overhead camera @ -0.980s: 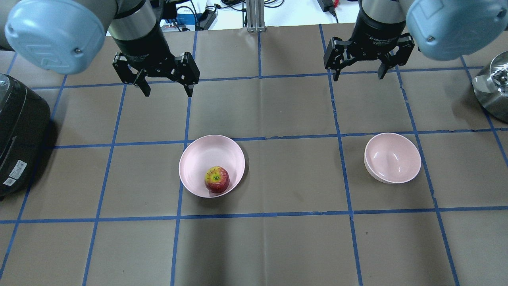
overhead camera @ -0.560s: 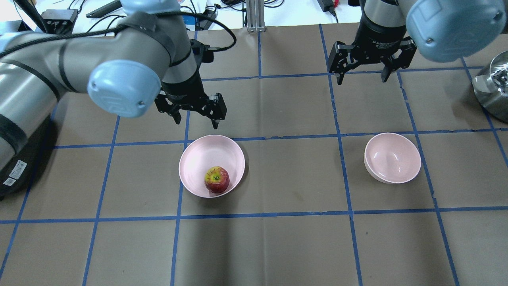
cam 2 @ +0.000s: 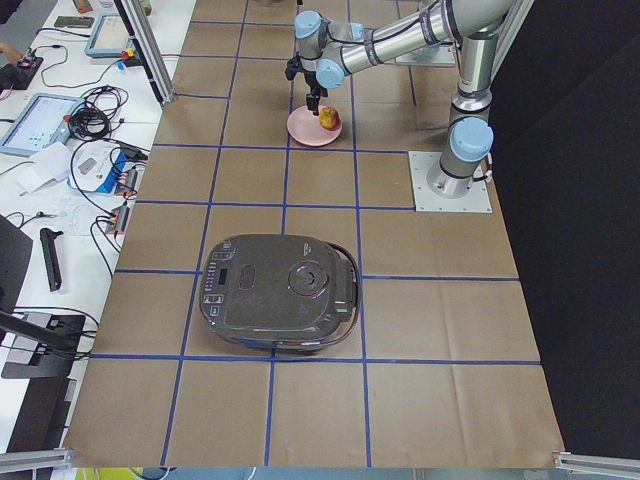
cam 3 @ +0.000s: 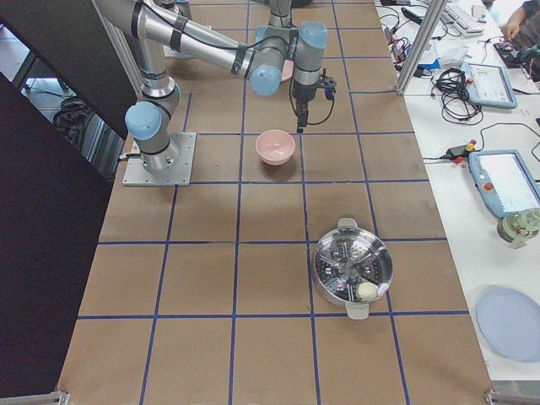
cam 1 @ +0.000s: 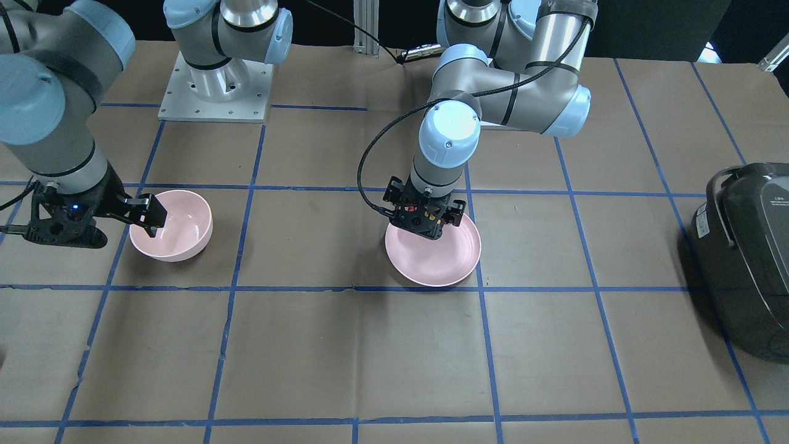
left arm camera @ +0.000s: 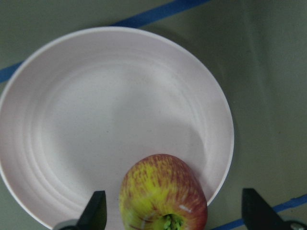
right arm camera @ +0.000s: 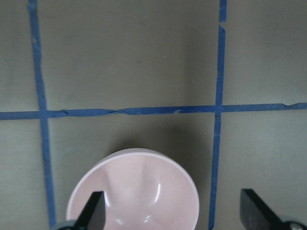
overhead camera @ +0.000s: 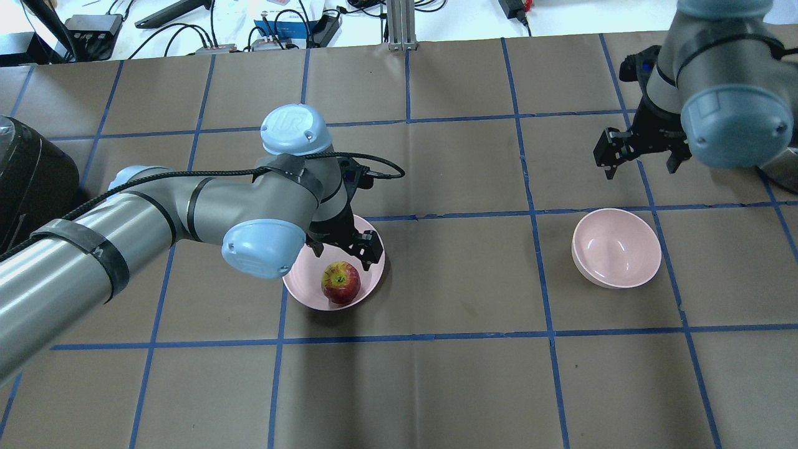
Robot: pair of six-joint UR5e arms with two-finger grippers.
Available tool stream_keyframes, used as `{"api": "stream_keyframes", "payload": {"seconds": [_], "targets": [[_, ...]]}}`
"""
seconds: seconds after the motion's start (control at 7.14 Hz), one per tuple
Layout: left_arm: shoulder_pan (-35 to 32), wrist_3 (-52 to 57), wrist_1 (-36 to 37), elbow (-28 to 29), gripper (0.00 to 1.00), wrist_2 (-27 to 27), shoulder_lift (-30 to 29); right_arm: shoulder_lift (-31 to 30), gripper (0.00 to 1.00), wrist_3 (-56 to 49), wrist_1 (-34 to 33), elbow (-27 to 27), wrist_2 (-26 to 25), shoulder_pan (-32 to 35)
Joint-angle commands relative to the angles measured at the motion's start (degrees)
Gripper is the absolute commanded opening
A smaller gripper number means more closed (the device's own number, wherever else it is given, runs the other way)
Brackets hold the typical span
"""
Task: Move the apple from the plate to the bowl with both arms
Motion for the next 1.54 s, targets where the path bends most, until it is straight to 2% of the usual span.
{"api": "stream_keyframes", "payload": {"seconds": [0.0,0.14,0.28,0.42,0.56,0.7,0.84,0.98,1.26,1.4], "targets": [[-1.3,2.5,0.1,-0.7,1.00,0.5,-0.7,1.9,1.00,-9.8,-14.2,10.7,0.2,-6.8],[-1.3,7.1,0.1,-1.0,1.00,1.7,-1.7,2.9,1.00,-11.2,-14.5,12.3,0.3,-8.5],[-1.4,8.9,0.2,-1.3,1.00,2.9,-2.6,3.1,0.77,-11.3,-13.5,12.5,0.2,-9.1],[-1.4,11.4,0.2,-1.4,1.00,3.9,-2.7,3.1,0.25,-11.0,-12.9,12.5,-0.1,-9.1],[-1.4,15.3,0.4,-1.4,0.96,4.3,-2.9,3.0,0.02,-11.0,-10.1,12.4,0.1,-9.1],[-1.3,16.8,0.6,-1.1,0.50,4.3,-2.6,3.0,0.00,-10.9,-9.7,12.4,0.3,-9.1],[-1.3,17.6,0.6,-0.6,0.19,4.4,-2.6,2.7,0.00,-10.8,-9.6,12.3,2.2,-9.1],[-1.1,18.1,0.7,-0.2,0.10,4.4,-1.6,2.2,0.00,-9.4,-7.9,11.9,5.1,-9.0],[-0.3,17.7,-0.1,2.2,0.09,4.0,1.6,-2.3,0.00,-0.7,-2.9,10.2,11.2,-6.9],[1.8,16.3,-4.2,4.9,0.09,3.3,3.4,-2.2,0.01,0.7,-2.7,9.6,11.2,-2.4]]}}
